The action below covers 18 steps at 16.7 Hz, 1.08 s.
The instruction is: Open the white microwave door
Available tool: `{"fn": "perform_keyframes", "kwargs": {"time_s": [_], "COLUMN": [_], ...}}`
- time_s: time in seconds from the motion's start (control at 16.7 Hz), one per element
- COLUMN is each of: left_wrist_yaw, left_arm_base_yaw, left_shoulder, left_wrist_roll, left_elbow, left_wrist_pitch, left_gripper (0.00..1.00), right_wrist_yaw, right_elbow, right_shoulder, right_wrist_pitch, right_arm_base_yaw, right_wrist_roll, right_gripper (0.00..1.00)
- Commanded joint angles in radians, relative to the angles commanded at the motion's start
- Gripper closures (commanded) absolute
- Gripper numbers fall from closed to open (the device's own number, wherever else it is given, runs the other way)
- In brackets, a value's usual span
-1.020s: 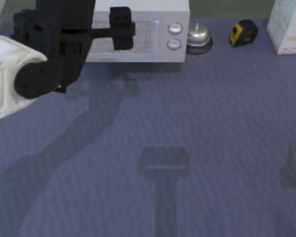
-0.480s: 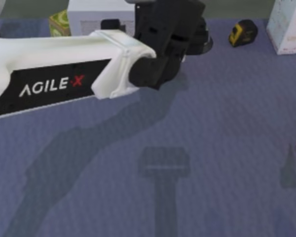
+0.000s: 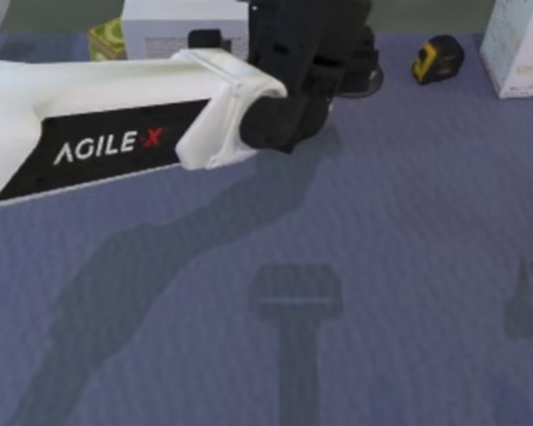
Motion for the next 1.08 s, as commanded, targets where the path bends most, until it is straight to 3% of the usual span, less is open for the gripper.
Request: {"fn": "perform_keyframes", "kwargs": {"time_s": [0.36,0.6,1.08], "left_wrist_yaw": [0.071,0.076,0.076], "left_arm_base_yaw": [0.08,0.086,0.086], "left_shoulder": [0.189,0.198,0.198], "left_wrist_roll": [0.052,0.056,0.056], "left_elbow": [0.163,0.173,0.173], "left_wrist_pitch": [0.053,0.056,0.056], "left_gripper": [0.0,0.0,0.6], "right_wrist_yaw": [0.0,0.0,0.0], "right_elbow": [0.0,0.0,0.0], "right_shoulder": [0.0,0.0,0.0], "right_wrist_pitch": [0.0,0.0,0.0], "right_arm_base_yaw": [0.0,0.0,0.0], "right_wrist_roll": [0.0,0.0,0.0], "right_gripper": [0.0,0.0,0.0]}}
